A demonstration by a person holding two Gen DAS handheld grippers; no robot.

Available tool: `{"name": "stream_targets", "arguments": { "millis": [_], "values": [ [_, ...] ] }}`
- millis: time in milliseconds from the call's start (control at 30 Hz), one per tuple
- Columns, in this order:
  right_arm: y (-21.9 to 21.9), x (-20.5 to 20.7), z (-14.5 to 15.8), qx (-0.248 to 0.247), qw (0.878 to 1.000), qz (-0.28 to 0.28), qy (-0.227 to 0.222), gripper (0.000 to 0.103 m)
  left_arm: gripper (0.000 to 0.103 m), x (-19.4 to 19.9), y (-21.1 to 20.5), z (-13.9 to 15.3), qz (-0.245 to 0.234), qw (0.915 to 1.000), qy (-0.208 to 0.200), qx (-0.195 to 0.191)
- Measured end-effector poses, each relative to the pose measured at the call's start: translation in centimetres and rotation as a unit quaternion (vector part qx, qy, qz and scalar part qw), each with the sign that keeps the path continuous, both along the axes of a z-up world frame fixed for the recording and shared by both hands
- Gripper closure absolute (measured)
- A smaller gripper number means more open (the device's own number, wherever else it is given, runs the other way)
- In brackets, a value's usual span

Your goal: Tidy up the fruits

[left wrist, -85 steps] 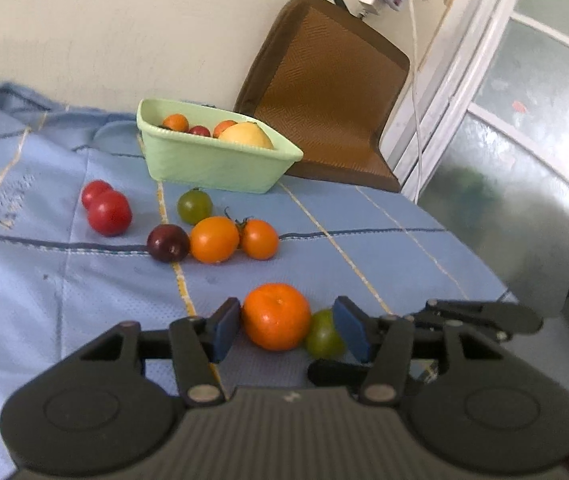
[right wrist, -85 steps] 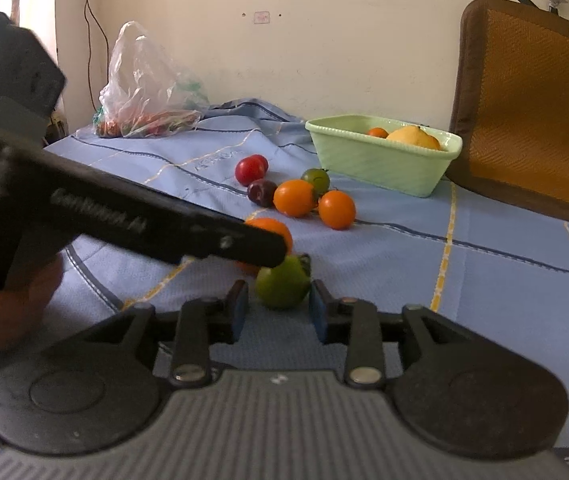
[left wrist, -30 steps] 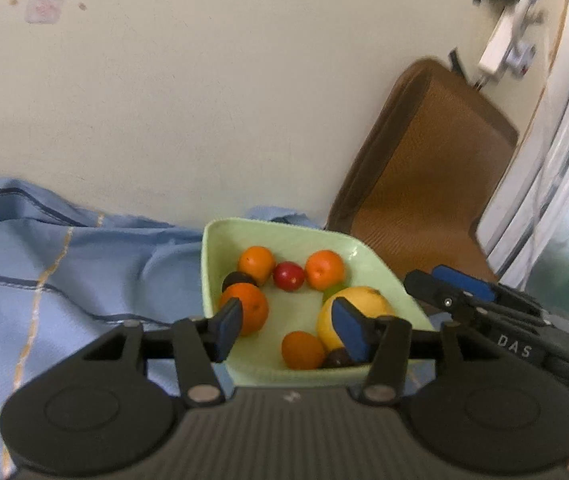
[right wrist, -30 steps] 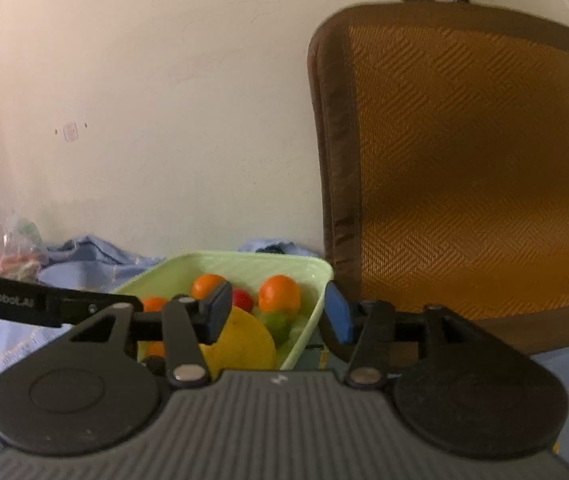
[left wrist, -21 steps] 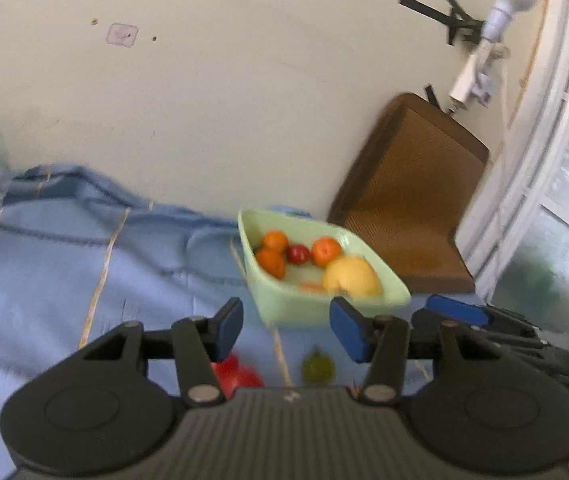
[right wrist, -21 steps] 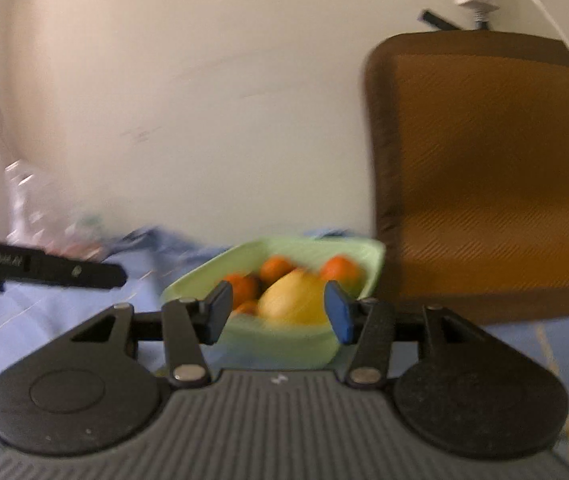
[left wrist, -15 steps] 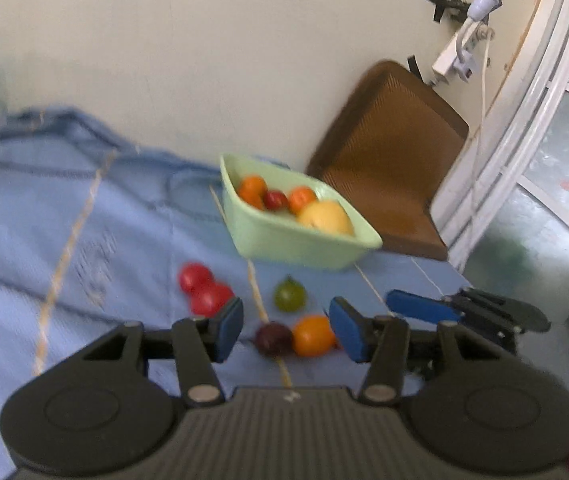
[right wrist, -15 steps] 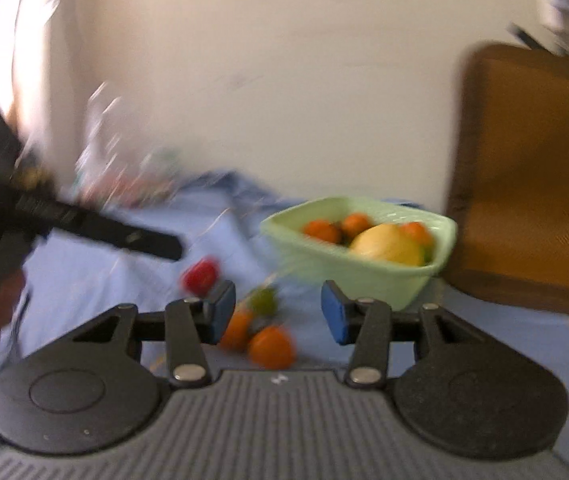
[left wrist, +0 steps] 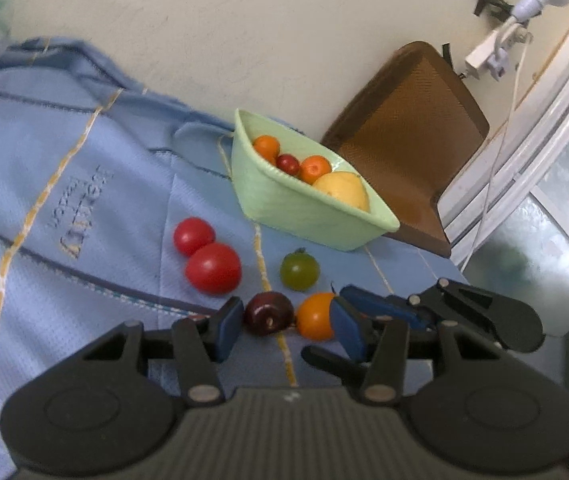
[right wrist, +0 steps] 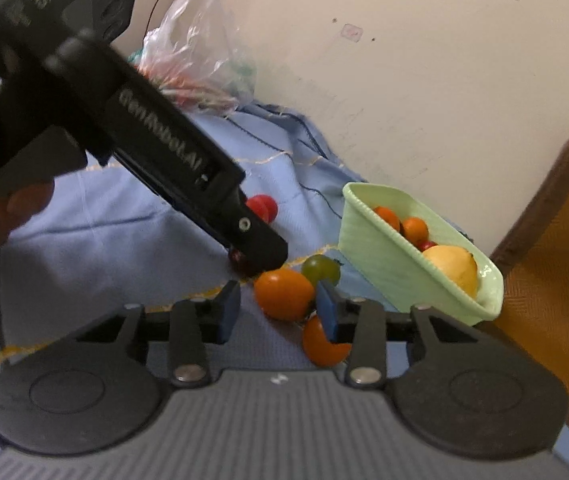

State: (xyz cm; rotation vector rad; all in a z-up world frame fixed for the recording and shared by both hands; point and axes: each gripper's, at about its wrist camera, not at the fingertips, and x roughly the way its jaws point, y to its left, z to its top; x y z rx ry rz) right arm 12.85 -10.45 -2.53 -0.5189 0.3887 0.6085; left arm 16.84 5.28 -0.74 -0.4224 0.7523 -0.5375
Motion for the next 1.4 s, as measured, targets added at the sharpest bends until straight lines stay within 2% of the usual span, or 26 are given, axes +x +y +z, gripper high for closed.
{"name": "stream_targets", "arguments": {
  "millis": [67,100,133,233,267,300,433,533,600,800,1133,1267,1400],
  "values": [
    [0.1,0.4,-0.2,-0.004,1.0,-0.001,-0.006,0.061,0.057,-0.1,-0.3,0.0,-0.001,0.9999,-0.009,0.008],
    [0.4,0.6,-0.3,-0.005,1.0,-0.003,-0.01,0.065,0.063,-0.2,-0.5,0.0,0.0,0.9998,-0.014,0.016],
    [0.4,0.7,-0.3,-0.003,1.0,-0.005,-0.01,0.066,0.065,-0.3,-0.7,0.0,0.001,0.9996,-0.017,0.024],
    [0.0,0.6,-0.1,0.008,1.0,-0.015,-0.015,0.066,0.065,-0.3,-0.7,0.0,-0.007,0.9997,-0.018,0.015],
    [-0.3,0.2,-0.1,0.011,1.0,-0.018,-0.022,0.066,0.061,-0.3,-0.8,0.0,-0.007,0.9997,-0.019,0.018],
    [-0.6,-0.3,0.0,0.015,0.999,-0.023,-0.028,0.067,0.067,-0.3,-0.9,0.0,-0.002,0.9994,-0.02,0.026],
    [-2.4,-2.7,0.8,0.051,0.997,-0.042,-0.049,0.067,0.067,-0.5,-1.5,0.2,-0.001,0.9984,-0.03,0.047],
    [-3.6,-4.6,1.1,0.077,0.995,-0.052,-0.035,0.067,0.076,-0.9,-2.3,0.3,-0.002,0.9963,-0.04,0.076],
    [-4.1,-5.9,0.8,0.089,0.994,-0.056,-0.019,0.067,0.076,-1.3,-2.7,0.4,-0.004,0.9951,-0.045,0.087],
    [-4.7,-8.2,0.3,0.115,0.99,-0.077,0.015,0.067,0.076,-3.7,-2.9,0.6,-0.02,0.9958,-0.043,0.078],
    [-5.4,-11.0,0.3,0.154,0.981,-0.099,0.063,0.067,0.076,-11.8,-2.6,1.6,-0.06,0.9938,-0.059,0.072],
    [-4.9,-12.5,0.2,0.147,0.982,-0.098,0.06,0.066,0.075,-13.9,-3.4,1.8,-0.057,0.9907,-0.07,0.102],
    [-4.3,-13.1,-0.4,0.134,0.984,-0.107,0.053,0.065,0.074,-14.6,-4.2,1.4,-0.03,0.9875,-0.07,0.137]
  ]
}}
